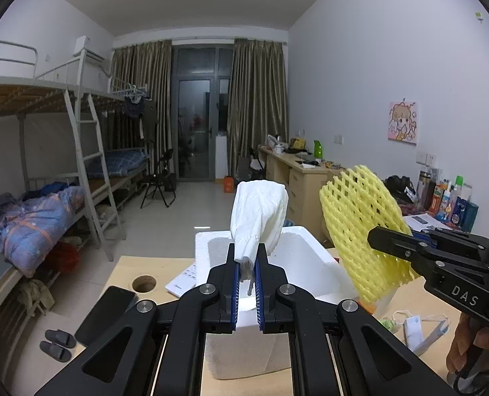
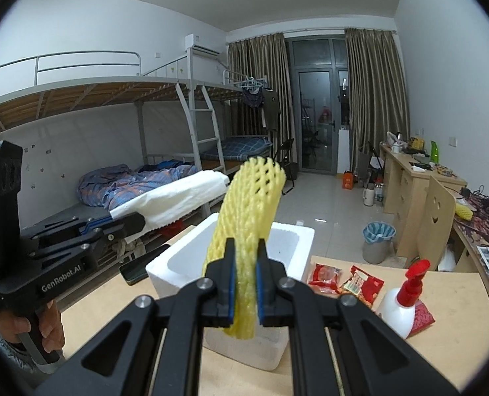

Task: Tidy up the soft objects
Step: 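Carry the tissue over the foam box and open the left gripper to drop it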

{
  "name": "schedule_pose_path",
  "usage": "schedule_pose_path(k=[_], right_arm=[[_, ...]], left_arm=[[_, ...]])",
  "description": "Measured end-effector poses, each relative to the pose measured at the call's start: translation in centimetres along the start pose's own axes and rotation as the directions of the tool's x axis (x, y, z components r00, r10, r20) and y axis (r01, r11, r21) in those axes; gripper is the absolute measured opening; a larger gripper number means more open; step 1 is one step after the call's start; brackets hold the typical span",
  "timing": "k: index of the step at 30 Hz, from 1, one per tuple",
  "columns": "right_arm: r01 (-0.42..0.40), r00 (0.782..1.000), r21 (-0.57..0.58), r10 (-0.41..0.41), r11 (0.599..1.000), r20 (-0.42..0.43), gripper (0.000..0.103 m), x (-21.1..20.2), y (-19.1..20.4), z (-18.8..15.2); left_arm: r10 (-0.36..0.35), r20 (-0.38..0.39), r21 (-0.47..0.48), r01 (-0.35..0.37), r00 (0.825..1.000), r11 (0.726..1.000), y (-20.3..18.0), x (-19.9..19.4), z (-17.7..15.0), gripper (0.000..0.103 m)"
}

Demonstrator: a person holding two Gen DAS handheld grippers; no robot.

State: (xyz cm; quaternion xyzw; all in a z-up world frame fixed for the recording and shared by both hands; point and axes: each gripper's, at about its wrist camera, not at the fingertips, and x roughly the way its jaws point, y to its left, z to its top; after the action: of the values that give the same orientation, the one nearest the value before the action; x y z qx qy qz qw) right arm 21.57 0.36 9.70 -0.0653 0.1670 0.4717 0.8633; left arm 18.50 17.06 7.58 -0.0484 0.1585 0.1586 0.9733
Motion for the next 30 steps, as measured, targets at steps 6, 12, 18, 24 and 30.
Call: schedule_pose_path(k=[6, 12, 18, 24, 30], right_arm=[[0.013, 1.0, 0.011, -0.013, 1.0, -0.01, 0.012, 0.7, -0.7, 0.0], [0.029, 0.999, 0.022, -0.028, 0.999, -0.024, 0.012, 1.2, -1.5, -0.2], [0.034, 0.999, 0.037, -0.033, 0.999, -0.04, 0.012, 2.0, -1.9, -0.1], [0.04, 0.998, 0.039, -0.038, 0.998, -0.052, 0.012, 2.4, -1.9, 0.1], [0.043, 0.998, 0.037, -0.041, 0.998, -0.052, 0.012, 2.6, -1.9, 0.4]], left_arm=[[-0.02, -0.029, -0.002, 0.02, 0.999, 1.0, -0.3, 2.6, 0.2, 0.009], [-0.04, -0.064, 0.001, 0.04, 0.997, 0.999, -0.8, 5.3, 0.0, 0.009], [-0.044, -0.095, -0.002, 0.044, 0.995, 0.999, -0.6, 7.3, -0.1, 0.009], [-0.041, -0.111, 0.0, 0.042, 0.993, 0.999, -0.6, 8.7, -0.3, 0.009], [-0.041, -0.145, -0.022, 0.038, 0.989, 0.999, 0.3, 9.8, -0.5, 0.058]])
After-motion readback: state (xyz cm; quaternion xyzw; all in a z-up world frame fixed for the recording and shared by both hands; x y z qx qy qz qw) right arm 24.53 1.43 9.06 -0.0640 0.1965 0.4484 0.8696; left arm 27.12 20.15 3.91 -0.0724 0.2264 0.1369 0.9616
